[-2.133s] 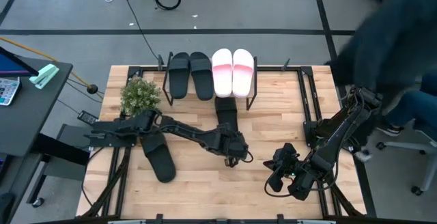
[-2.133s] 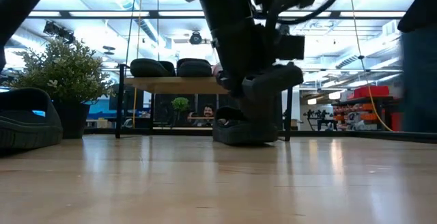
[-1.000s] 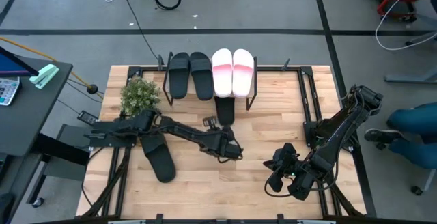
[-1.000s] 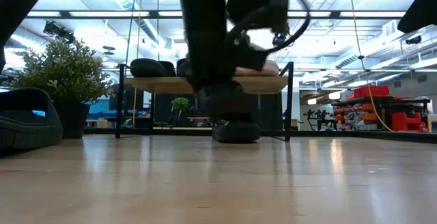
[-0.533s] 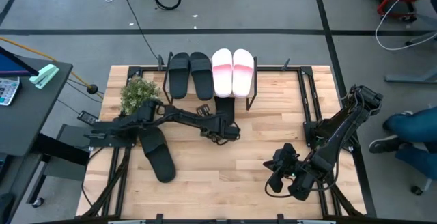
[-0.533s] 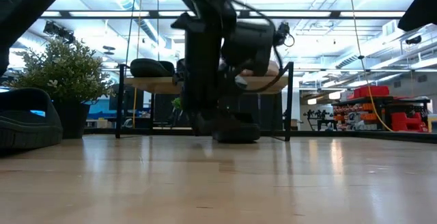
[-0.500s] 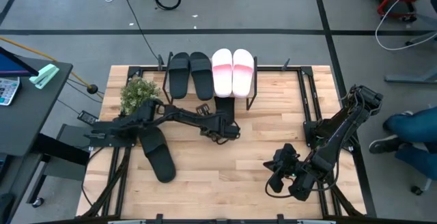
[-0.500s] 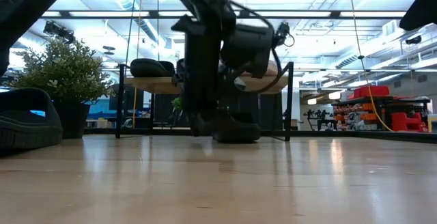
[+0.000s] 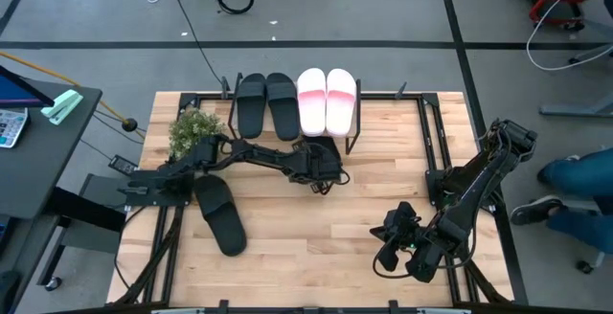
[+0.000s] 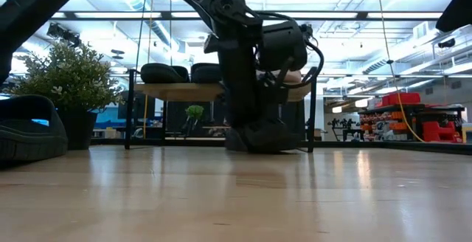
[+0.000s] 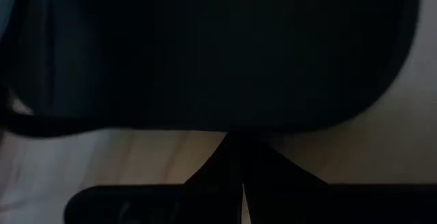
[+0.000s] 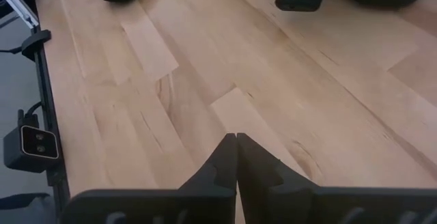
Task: Pick and place slides into the shelf
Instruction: Put the right black slide under the shelf
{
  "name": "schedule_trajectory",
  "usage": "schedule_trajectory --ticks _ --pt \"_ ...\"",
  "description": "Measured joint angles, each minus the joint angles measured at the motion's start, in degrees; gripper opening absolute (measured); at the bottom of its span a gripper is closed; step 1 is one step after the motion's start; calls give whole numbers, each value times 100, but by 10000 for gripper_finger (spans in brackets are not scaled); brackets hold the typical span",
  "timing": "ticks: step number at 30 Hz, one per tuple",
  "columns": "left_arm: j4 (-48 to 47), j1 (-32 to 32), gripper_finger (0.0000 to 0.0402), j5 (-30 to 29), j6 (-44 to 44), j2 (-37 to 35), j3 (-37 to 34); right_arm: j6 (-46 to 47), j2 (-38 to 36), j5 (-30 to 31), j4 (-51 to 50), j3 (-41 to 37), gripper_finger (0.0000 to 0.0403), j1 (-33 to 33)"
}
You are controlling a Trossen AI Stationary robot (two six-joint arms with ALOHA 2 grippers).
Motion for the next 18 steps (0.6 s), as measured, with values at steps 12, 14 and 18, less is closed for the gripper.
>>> schedule_trajectory --ticks 12,14,18 --pt "-983 236 2 -285 20 0 -2 152 0 2 23 0 8 0" --pt "-871 379 1 -266 23 2 -2 154 0 2 25 0 8 0" --pt "-698 610 2 -138 179 2 0 155 0 2 38 0 8 0"
